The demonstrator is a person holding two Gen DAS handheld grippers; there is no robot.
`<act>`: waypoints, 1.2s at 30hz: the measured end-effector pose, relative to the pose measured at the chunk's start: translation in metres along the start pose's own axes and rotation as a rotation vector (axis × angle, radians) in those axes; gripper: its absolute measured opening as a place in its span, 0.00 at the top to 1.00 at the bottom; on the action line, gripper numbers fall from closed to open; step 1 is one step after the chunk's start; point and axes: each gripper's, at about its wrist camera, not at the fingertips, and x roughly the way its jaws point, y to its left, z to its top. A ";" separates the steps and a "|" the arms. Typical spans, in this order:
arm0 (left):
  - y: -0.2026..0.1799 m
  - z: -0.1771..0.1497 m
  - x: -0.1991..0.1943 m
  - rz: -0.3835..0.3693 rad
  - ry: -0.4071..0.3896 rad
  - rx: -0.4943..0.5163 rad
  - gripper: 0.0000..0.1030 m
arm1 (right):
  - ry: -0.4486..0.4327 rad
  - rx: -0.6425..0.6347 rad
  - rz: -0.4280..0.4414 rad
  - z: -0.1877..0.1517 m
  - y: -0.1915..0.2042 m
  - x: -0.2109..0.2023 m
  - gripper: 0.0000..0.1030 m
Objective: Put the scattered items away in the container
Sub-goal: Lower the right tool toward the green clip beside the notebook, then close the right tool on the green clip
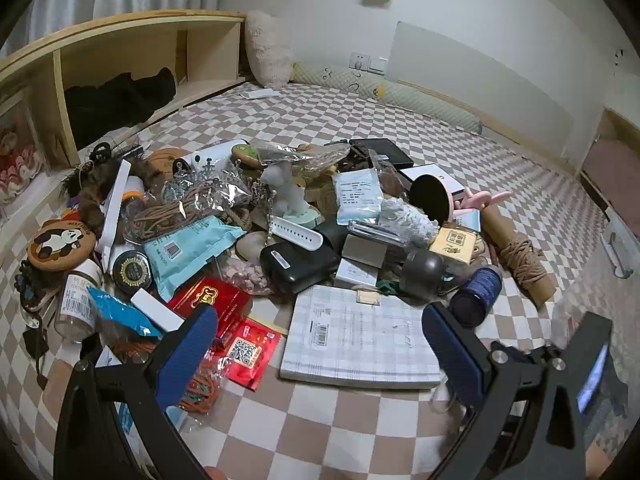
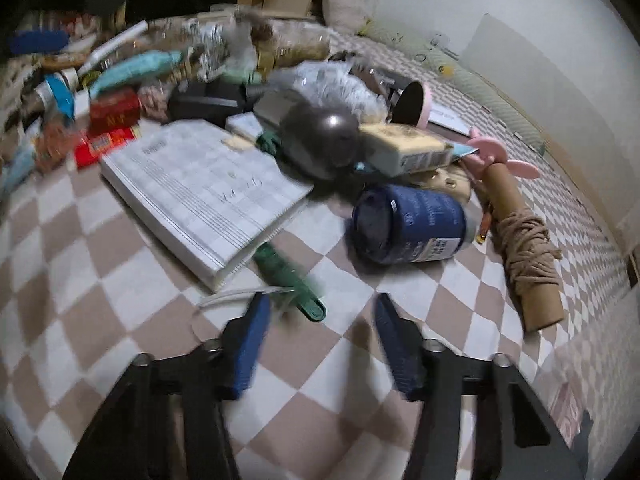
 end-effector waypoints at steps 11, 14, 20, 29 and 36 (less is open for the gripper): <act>-0.012 -0.003 0.022 -0.024 0.064 0.023 0.00 | 0.017 0.085 0.093 -0.002 -0.004 0.000 0.82; -0.011 -0.004 0.026 -0.029 0.078 0.012 0.00 | 0.040 0.169 0.146 -0.006 -0.016 -0.008 0.94; -0.007 -0.005 0.025 -0.048 0.089 -0.021 0.00 | 0.048 0.222 0.192 -0.015 -0.021 -0.027 0.95; -0.006 -0.005 0.023 -0.057 0.087 -0.024 0.00 | 0.050 0.199 0.174 -0.012 -0.020 -0.012 0.87; -0.004 -0.001 0.023 -0.072 0.084 -0.038 0.00 | 0.009 0.167 0.164 -0.007 -0.020 -0.018 0.32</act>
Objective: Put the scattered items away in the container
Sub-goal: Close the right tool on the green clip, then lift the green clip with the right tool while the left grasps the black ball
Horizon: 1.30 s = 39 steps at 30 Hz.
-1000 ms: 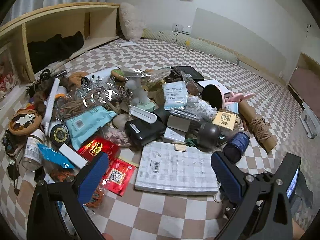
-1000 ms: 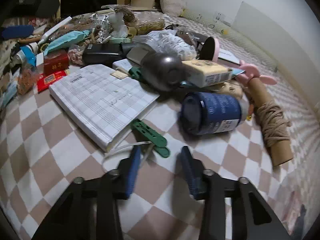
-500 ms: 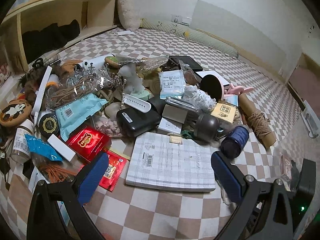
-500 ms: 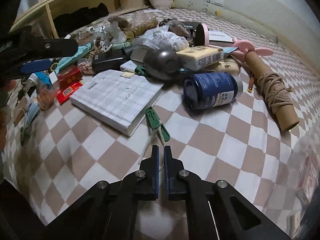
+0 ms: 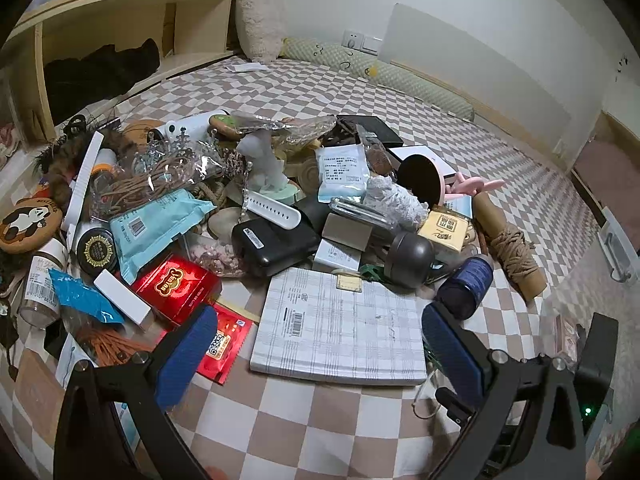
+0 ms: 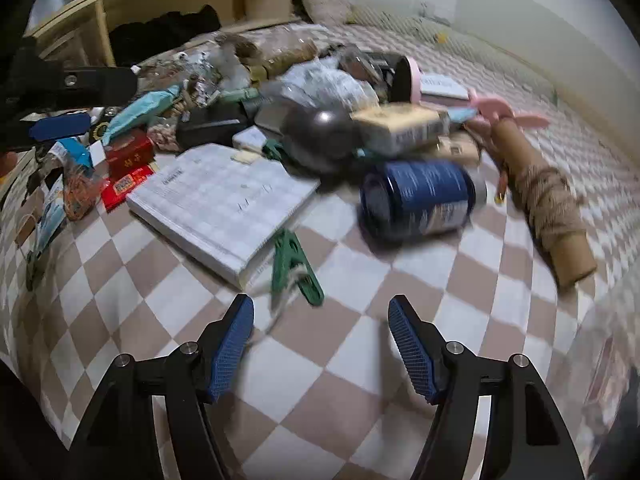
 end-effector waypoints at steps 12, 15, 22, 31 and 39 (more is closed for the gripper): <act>-0.004 -0.001 0.005 -0.009 0.013 0.012 0.00 | -0.011 -0.054 0.013 0.015 0.010 0.032 0.65; -0.005 -0.001 0.007 -0.006 0.018 0.016 0.00 | -0.011 -0.052 0.020 0.014 0.010 0.032 0.74; -0.007 -0.004 0.011 -0.009 0.034 0.026 0.00 | 0.011 0.047 -0.013 0.003 0.001 0.005 0.88; -0.030 -0.009 0.021 -0.096 0.047 0.090 0.01 | 0.016 0.280 0.083 -0.022 -0.018 -0.048 0.89; -0.063 0.012 0.063 -0.196 0.098 0.162 0.19 | 0.050 0.414 0.150 -0.044 -0.029 -0.052 0.89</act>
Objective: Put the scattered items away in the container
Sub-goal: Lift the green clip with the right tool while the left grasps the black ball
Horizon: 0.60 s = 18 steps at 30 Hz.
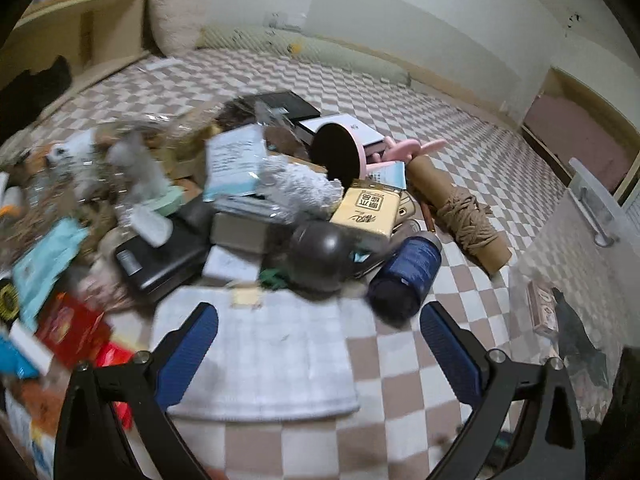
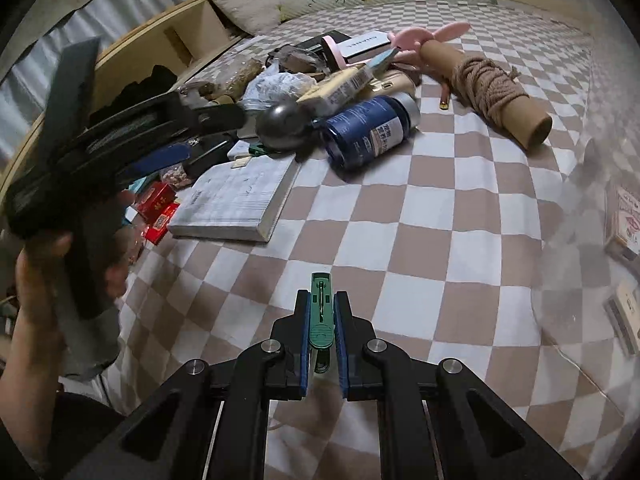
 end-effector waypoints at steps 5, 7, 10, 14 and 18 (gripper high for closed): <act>-0.002 0.014 0.035 -0.018 0.031 0.035 0.25 | 0.008 0.049 0.018 0.003 -0.014 0.005 0.89; -0.002 0.015 0.044 -0.025 0.039 0.055 0.25 | 0.015 0.056 0.019 0.004 -0.019 0.007 0.89; -0.003 0.019 0.059 -0.057 0.062 0.085 0.25 | 0.024 0.081 0.035 0.006 -0.025 0.010 0.89; -0.004 0.022 0.069 -0.114 0.069 0.106 0.28 | 0.025 0.091 0.049 0.008 -0.029 0.012 0.89; 0.000 0.019 0.068 -0.177 0.058 0.103 0.44 | 0.034 0.098 0.063 0.009 -0.032 0.014 0.89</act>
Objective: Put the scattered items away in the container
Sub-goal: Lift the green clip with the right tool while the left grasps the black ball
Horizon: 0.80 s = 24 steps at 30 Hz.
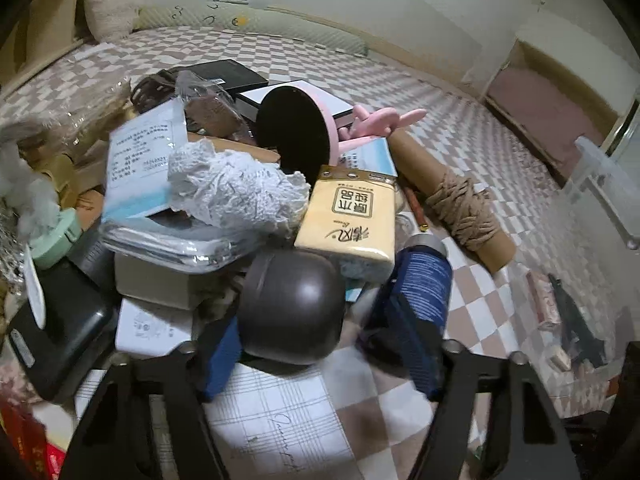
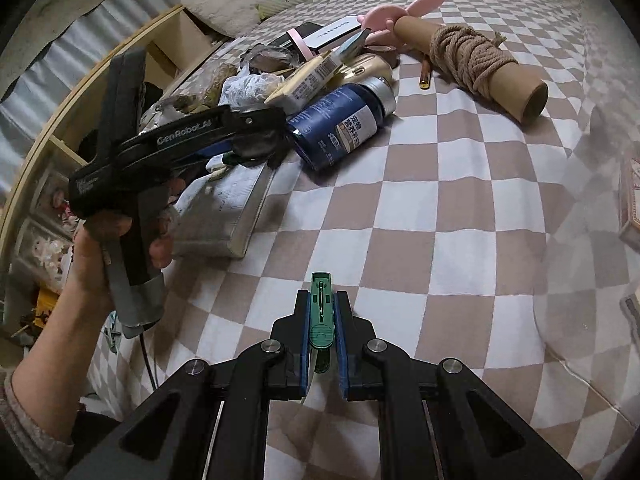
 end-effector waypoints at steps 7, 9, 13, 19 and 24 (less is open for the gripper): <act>-0.014 -0.003 -0.005 0.030 -0.042 0.082 0.47 | 0.008 0.002 0.022 0.000 0.001 0.000 0.89; -0.017 -0.001 -0.002 0.062 -0.049 0.093 0.47 | 0.010 -0.001 0.023 0.000 0.001 0.000 0.89; -0.018 0.000 0.005 0.109 -0.051 0.096 0.47 | 0.015 -0.002 0.023 -0.001 0.002 0.001 0.89; -0.016 -0.005 0.005 0.157 -0.047 0.123 0.58 | 0.022 -0.002 0.018 0.001 0.001 0.005 0.89; -0.019 -0.008 -0.001 0.180 -0.051 0.129 0.59 | 0.029 -0.004 0.006 0.000 0.001 0.007 0.89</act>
